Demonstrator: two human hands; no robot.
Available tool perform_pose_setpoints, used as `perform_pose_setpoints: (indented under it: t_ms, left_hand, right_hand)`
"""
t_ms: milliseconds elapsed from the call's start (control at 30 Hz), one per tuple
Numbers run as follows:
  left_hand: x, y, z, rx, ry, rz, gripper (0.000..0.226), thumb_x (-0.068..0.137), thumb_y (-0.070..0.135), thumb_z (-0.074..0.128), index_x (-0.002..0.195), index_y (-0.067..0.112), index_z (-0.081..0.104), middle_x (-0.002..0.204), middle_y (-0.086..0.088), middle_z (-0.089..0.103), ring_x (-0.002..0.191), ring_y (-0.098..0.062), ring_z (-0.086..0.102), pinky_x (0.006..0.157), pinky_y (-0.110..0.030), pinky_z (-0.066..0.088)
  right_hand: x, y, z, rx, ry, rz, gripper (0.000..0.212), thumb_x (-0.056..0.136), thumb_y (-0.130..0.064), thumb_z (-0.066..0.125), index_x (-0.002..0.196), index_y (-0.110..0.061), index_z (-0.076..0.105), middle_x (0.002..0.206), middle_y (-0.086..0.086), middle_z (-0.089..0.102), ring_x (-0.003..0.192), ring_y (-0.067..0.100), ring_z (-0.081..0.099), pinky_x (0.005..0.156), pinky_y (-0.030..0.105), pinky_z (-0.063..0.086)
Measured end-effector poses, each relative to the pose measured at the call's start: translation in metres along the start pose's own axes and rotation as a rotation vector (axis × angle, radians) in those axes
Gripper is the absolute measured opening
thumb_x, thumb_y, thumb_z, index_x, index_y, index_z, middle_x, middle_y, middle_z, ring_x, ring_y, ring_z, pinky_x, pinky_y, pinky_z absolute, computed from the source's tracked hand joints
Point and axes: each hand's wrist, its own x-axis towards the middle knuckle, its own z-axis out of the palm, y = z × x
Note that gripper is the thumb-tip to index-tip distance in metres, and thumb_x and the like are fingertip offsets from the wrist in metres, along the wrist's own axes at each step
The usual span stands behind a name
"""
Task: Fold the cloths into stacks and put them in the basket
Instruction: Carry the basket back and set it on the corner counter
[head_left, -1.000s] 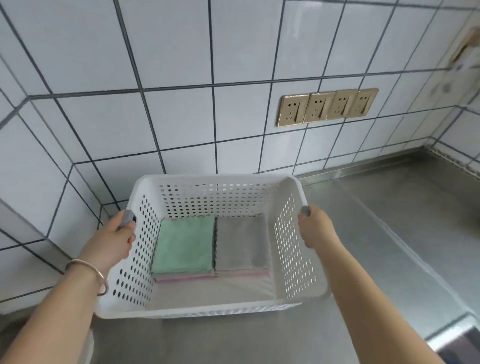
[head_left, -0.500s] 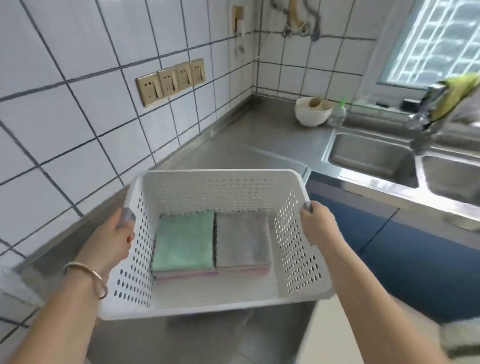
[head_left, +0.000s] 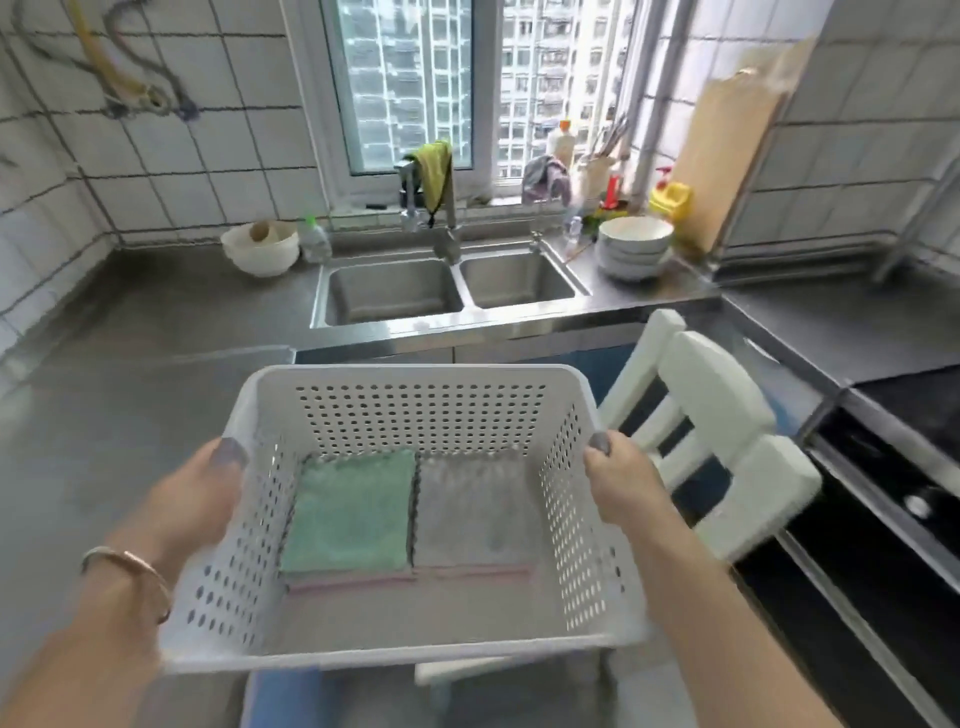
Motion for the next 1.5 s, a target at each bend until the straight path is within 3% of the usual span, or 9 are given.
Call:
perform_pose_setpoints:
  t_ms: [100,267,433,633,867,1000,1167,1367,1500]
  left_hand:
    - [-0.017,0.024,0.059,0.039,-0.157,0.052,0.024,0.099,0.010,0.037,0.115,0.021,0.051,0.063,-0.007,0.039,0.052,-0.014,0.028,0.051,-0.024,0.025]
    - [-0.066,0.051,0.149,0.063,-0.330,0.066,0.021,0.100,0.010,0.036,0.109,0.023,0.050,0.062,-0.008,0.039,0.053,-0.015,0.031,0.051,-0.025,0.027]
    - [-0.115,0.067,0.234,0.123,-0.497,0.113,0.023,0.099,0.011,0.037,0.111,0.024,0.051,0.060,-0.007,0.039,0.049,-0.015,0.029,0.049,-0.025,0.026]
    - [-0.167,0.104,0.330,0.171,-0.720,0.204,0.020,0.099,0.011,0.037,0.110,0.021,0.050,0.057,-0.005,0.036,0.047,-0.016,0.028,0.045,-0.022,0.024]
    - [-0.213,0.170,0.449,0.127,-0.946,0.257,0.015,0.099,0.010,0.038,0.099,0.019,0.050,0.059,-0.004,0.034,0.038,-0.011,0.028,0.029,-0.011,0.023]
    - [-0.216,0.214,0.519,0.109,-1.056,0.357,0.029,0.099,0.007,0.037,0.074,0.018,0.048,0.056,-0.003,0.032,0.025,-0.002,0.025,0.030,-0.008,0.020]
    - [-0.195,0.267,0.583,0.045,-1.146,0.402,0.021,0.098,0.005,0.038,0.084,0.016,0.049,0.058,-0.006,0.032,0.021,0.000,0.026,0.030,-0.005,0.020]
    - [-0.148,0.317,0.644,0.011,-1.155,0.418,0.030,0.098,0.006,0.039,0.074,0.021,0.050,0.058,-0.006,0.032,0.021,0.000,0.026,0.031,-0.004,0.020]
    - [-0.107,0.346,0.688,0.017,-1.104,0.446,0.030,0.098,0.007,0.039,0.073,0.020,0.050,0.058,-0.009,0.032,0.021,0.000,0.026,0.031,-0.004,0.021]
  right_hand:
    - [-0.026,0.049,-0.065,0.050,0.076,0.128,0.031,0.092,-0.014,0.038,0.063,-0.022,0.034,0.068,-0.002,0.041,0.059,0.012,0.038,0.055,0.028,0.033]
    - [-0.073,0.118,-0.147,0.054,0.173,0.281,0.018,0.095,-0.019,0.037,0.100,-0.010,0.052,0.098,0.008,0.055,0.088,0.025,0.052,0.075,0.033,0.042]
    - [-0.123,0.184,-0.218,0.048,0.279,0.408,0.024,0.096,-0.020,0.036,0.110,-0.010,0.052,0.107,0.009,0.058,0.098,0.027,0.056,0.089,0.043,0.049]
    - [-0.178,0.246,-0.284,0.010,0.427,0.589,0.027,0.095,-0.020,0.034,0.112,-0.008,0.050,0.098,0.008,0.057,0.085,0.027,0.054,0.072,0.036,0.043]
    - [-0.213,0.292,-0.353,0.026,0.655,0.745,0.041,0.099,-0.022,0.036,0.135,-0.002,0.039,0.125,0.019,0.052,0.111,0.034,0.050,0.078,0.030,0.033]
    - [-0.205,0.310,-0.383,0.119,0.786,0.795,0.031,0.095,-0.026,0.039,0.115,-0.006,0.053,0.100,0.014,0.057,0.087,0.029,0.056,0.072,0.033,0.041]
    - [-0.162,0.318,-0.420,0.176,0.928,0.806,0.010,0.091,-0.026,0.039,0.096,-0.021,0.045,0.076,0.004,0.044,0.067,0.023,0.046,0.059,0.029,0.039]
    - [-0.087,0.307,-0.448,0.157,0.984,0.736,0.014,0.092,-0.024,0.038,0.102,-0.020,0.048,0.084,0.008,0.050,0.068,0.025,0.050,0.060,0.030,0.043]
    - [-0.015,0.314,-0.475,0.126,0.956,0.693,0.015,0.093,-0.020,0.037,0.099,-0.017,0.050,0.071,0.004,0.049,0.061,0.023,0.048,0.056,0.029,0.040]
